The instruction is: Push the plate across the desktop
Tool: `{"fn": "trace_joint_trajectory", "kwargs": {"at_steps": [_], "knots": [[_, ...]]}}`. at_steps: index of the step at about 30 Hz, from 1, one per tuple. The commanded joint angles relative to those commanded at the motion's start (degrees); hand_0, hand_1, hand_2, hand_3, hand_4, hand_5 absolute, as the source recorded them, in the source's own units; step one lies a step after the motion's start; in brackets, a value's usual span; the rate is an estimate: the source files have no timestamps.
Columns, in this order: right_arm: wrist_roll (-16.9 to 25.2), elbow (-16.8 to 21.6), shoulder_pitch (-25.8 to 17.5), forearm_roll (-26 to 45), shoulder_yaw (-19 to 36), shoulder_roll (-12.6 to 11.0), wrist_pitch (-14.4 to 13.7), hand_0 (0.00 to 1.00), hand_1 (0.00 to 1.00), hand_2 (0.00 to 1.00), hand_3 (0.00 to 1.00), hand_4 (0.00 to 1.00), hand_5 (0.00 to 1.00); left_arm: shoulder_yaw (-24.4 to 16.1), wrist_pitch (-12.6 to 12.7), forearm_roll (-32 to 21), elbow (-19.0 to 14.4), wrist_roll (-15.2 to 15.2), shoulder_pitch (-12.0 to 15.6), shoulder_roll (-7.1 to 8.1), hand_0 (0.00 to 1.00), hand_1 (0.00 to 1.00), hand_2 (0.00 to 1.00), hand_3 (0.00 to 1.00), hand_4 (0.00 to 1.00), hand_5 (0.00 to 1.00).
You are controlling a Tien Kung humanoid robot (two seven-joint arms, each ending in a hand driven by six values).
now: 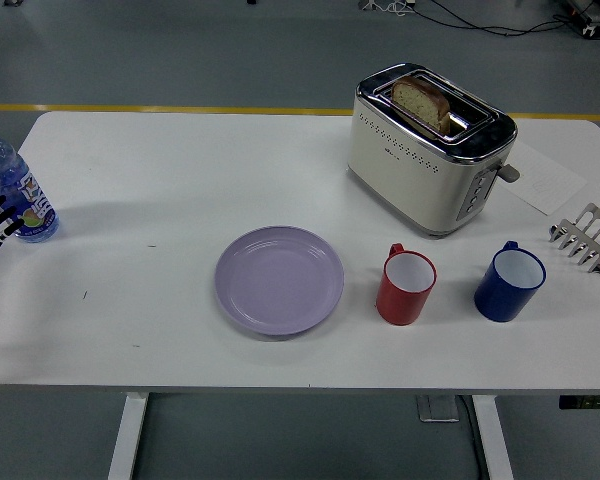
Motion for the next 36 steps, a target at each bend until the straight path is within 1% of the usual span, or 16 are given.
{"fn": "trace_joint_trajectory", "kwargs": {"at_steps": [4,5,14,18,20,27,29,32,33,34,35,36], "knots": [[-0.02,0.00,-0.04,0.31,-0.19,-0.01,-0.01,0.638,0.620,0.658,0.586,0.378,0.179,0.29,0.10,-0.23,0.07,-0.03,0.01,-0.17,0.573,0.642,0.651,0.617,0.486,0.976],[-0.02,0.00,-0.06,0.30,-0.19,-0.02,-0.01,0.639,0.620,0.658,0.586,0.378,0.179,0.34,0.09,-0.29,0.09,-0.02,0.01,-0.21,0.576,0.642,0.651,0.622,0.494,0.994],[-0.06,0.00,-0.48,0.04,-0.04,-0.04,0.00,0.638,0.620,0.658,0.586,0.377,0.178,0.28,-0.16,-1.32,0.52,0.36,0.40,-0.65,0.578,0.643,0.649,0.623,0.492,0.998],[-0.11,0.00,-0.70,-0.26,0.07,-0.04,0.08,0.639,0.620,0.658,0.586,0.376,0.178,-0.19,-0.71,-1.79,0.61,1.58,0.74,-0.76,0.583,0.647,0.656,0.629,0.494,0.998],[-0.14,0.00,-0.77,-0.38,0.14,-0.02,0.09,0.639,0.620,0.658,0.586,0.376,0.178,-0.51,-1.24,-2.15,0.60,2.65,0.87,-0.79,0.583,0.647,0.656,0.629,0.494,0.998],[-0.11,0.00,-0.87,-0.24,0.07,0.00,0.06,0.638,0.620,0.658,0.586,0.376,0.178,-1.33,-2.10,-2.54,-0.10,4.05,1.50,-0.80,0.586,0.650,0.658,0.633,0.495,0.998],[-0.10,0.00,-0.84,-0.25,0.10,0.00,0.06,0.639,0.620,0.658,0.586,0.376,0.177,-1.72,-2.02,-2.30,-0.36,4.85,1.63,-0.87,0.597,0.658,0.663,0.637,0.493,0.998],[-0.19,0.00,-0.83,-0.59,0.28,0.07,0.10,0.639,0.620,0.658,0.586,0.376,0.177,-2.46,-0.04,1.18,-1.50,8.36,2.02,-1.01,0.597,0.658,0.663,0.637,0.493,0.998],[-0.21,0.00,-0.83,-0.69,0.32,0.08,0.11,0.639,0.620,0.658,0.586,0.376,0.177,-2.54,0.24,1.96,-1.71,9.13,2.12,-1.02,0.597,0.658,0.663,0.637,0.493,0.998],[-0.28,0.00,-0.85,-0.82,0.40,0.14,0.12,0.639,0.620,0.658,0.586,0.376,0.177,-2.74,1.16,2.39,-2.31,10.43,2.39,-1.14,0.597,0.658,0.663,0.637,0.493,0.998],[-0.32,0.00,-0.86,-0.66,0.26,0.17,0.11,0.638,0.620,0.657,0.586,0.376,0.177,-3.00,1.66,2.76,-2.67,11.06,2.53,-1.29,0.624,0.671,0.667,0.639,0.494,0.998],[-0.34,0.00,-0.86,-0.44,0.12,0.19,0.09,0.638,0.620,0.657,0.586,0.376,0.177,-3.29,1.97,3.16,-2.97,11.44,2.64,-1.43,0.624,0.671,0.667,0.639,0.494,0.998]]}}
